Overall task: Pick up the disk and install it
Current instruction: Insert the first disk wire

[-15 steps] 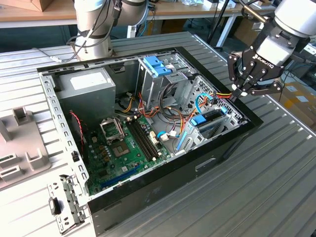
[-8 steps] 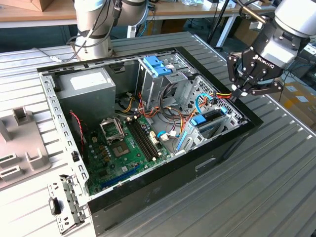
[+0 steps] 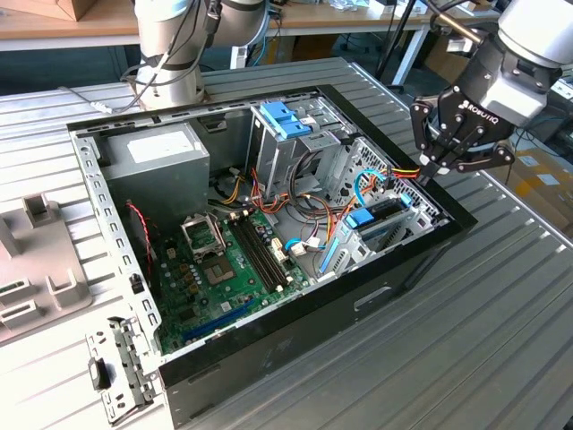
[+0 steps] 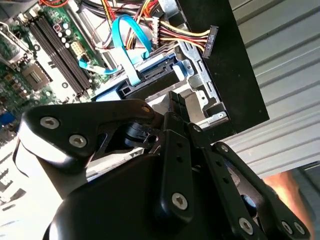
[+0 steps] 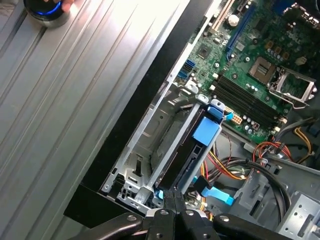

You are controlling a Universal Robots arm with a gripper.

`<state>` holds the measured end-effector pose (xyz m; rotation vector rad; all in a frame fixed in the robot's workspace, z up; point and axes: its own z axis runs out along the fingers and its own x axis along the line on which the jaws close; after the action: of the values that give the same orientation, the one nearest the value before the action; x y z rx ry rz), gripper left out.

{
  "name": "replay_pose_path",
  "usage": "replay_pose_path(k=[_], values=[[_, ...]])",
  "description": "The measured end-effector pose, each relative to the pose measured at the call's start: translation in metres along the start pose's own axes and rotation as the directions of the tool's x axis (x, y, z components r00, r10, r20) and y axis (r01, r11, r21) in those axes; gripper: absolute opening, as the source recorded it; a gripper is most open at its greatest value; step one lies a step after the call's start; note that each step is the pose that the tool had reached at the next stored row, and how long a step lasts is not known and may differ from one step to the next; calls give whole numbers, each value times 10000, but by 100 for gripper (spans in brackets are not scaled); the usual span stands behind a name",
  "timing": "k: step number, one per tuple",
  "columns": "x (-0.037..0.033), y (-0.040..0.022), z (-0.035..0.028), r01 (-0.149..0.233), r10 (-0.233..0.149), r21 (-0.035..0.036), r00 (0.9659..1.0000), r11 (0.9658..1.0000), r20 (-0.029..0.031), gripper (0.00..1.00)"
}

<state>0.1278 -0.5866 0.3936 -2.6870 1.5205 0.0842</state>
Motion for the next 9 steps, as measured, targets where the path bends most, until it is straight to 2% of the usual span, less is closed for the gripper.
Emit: replay_pose_path(k=[3,9], values=[[0,0,0,407,-407,-30,9992,9992,9,11],[0,0,0,887,-886,-65,9961,9960,21,11]])
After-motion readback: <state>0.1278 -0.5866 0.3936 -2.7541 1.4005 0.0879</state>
